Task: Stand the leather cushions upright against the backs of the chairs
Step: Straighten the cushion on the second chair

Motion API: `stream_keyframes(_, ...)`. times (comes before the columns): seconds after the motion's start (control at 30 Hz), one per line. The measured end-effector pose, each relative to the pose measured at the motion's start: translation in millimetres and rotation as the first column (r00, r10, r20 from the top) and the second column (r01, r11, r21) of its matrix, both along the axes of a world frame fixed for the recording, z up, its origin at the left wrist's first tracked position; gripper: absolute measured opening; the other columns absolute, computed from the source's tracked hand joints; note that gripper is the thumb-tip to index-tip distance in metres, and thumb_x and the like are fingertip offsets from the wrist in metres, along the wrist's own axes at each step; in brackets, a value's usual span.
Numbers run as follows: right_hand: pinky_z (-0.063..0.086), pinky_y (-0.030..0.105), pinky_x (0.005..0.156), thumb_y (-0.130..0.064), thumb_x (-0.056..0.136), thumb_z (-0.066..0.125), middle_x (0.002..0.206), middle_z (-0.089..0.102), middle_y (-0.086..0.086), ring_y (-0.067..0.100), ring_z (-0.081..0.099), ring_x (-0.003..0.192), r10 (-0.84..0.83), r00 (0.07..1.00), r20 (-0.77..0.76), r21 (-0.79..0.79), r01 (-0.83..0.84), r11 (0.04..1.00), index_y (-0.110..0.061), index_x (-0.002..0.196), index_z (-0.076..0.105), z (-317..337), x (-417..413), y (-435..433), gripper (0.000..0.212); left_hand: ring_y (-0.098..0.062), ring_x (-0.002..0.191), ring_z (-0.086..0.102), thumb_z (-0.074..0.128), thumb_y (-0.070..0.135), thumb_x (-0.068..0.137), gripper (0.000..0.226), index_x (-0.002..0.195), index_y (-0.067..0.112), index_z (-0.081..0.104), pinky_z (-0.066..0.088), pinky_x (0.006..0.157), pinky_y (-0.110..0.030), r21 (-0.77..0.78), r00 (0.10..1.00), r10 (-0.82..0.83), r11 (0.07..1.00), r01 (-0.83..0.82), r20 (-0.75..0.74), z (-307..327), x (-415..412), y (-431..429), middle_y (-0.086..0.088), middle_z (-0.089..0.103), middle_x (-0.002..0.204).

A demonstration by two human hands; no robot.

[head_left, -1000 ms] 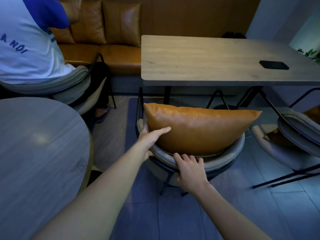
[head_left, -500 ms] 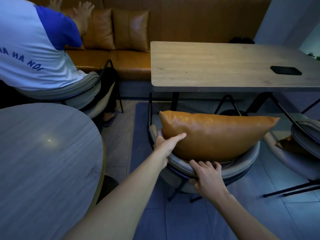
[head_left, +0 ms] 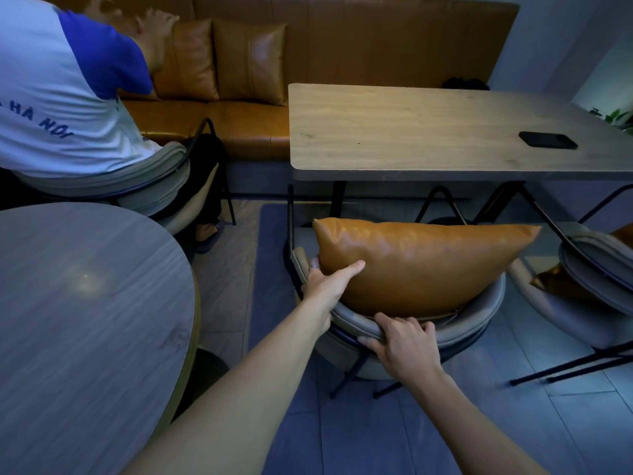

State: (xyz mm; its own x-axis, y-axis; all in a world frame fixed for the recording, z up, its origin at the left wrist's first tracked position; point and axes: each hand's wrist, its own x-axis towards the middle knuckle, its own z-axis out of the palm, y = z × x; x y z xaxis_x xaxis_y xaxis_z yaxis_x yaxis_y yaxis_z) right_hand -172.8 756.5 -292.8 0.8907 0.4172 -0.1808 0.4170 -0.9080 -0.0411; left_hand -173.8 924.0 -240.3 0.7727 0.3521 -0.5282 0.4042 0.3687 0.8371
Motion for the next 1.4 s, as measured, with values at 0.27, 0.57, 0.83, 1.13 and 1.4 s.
stream_keyframes(0.27,0.035,0.041,0.087,-0.074,0.096,0.043,0.11,0.07,-0.005,0.023,0.059,0.113,-0.041,0.999,-0.026,0.031,0.042,0.999,-0.031,0.113,0.059,-3,-1,-3,0.049,-0.032,0.134,0.046,0.085,0.049,0.069,0.107,0.156,0.039,0.023,0.039,0.109,-0.06,-0.032,1.0,-0.004,0.999,0.004,0.004,0,0,-1,-0.002,0.045,0.152)
stream_keyframes(0.57,0.034,0.042,0.088,-0.073,0.096,0.043,0.116,0.068,-0.004,0.025,0.056,0.115,-0.065,0.997,-0.041,0.02,0.066,0.998,-0.032,0.122,0.06,-6,1,1,0.052,-0.031,0.128,0.05,0.085,0.042,0.075,0.093,0.152,0.037,0.033,0.04,0.107,-0.063,-0.057,1.0,0.028,0.998,-0.027,0.013,-1,3,3,0.0,0.052,0.146)
stream_keyframes(0.83,0.032,0.042,0.089,-0.071,0.096,0.048,0.117,0.068,-0.004,0.026,0.056,0.117,-0.088,0.993,-0.074,0.03,0.09,0.996,-0.03,0.119,0.06,-2,0,2,0.048,-0.032,0.131,0.049,0.083,0.048,0.075,0.092,0.152,0.038,0.032,0.04,0.107,-0.063,-0.022,1.0,-0.017,1.0,0.017,-0.006,1,-2,3,-0.001,0.05,0.148)
stream_keyframes(1.13,0.034,0.044,0.101,-0.058,0.098,0.055,0.124,0.069,0.0,0.028,0.057,0.125,-0.087,0.978,-0.192,0.073,0.103,0.992,-0.028,0.128,0.059,19,-2,6,0.043,-0.033,0.136,0.044,0.074,0.048,0.084,0.087,0.157,0.034,0.027,0.04,0.101,-0.05,0.165,0.99,-0.113,0.978,0.126,-0.085,-9,-10,11,0.0,0.044,0.154)
stream_keyframes(1.4,0.039,0.051,0.101,-0.061,0.101,0.043,0.13,0.071,0.004,0.031,0.063,0.123,-0.099,0.981,-0.164,0.216,0.133,0.967,-0.025,0.139,0.06,101,11,18,0.055,-0.022,0.076,0.056,0.051,0.04,0.087,0.018,0.088,0.022,0.054,0.041,0.063,-0.036,0.846,0.858,-0.227,0.179,0.502,-0.461,50,-23,19,-0.001,0.062,0.09)
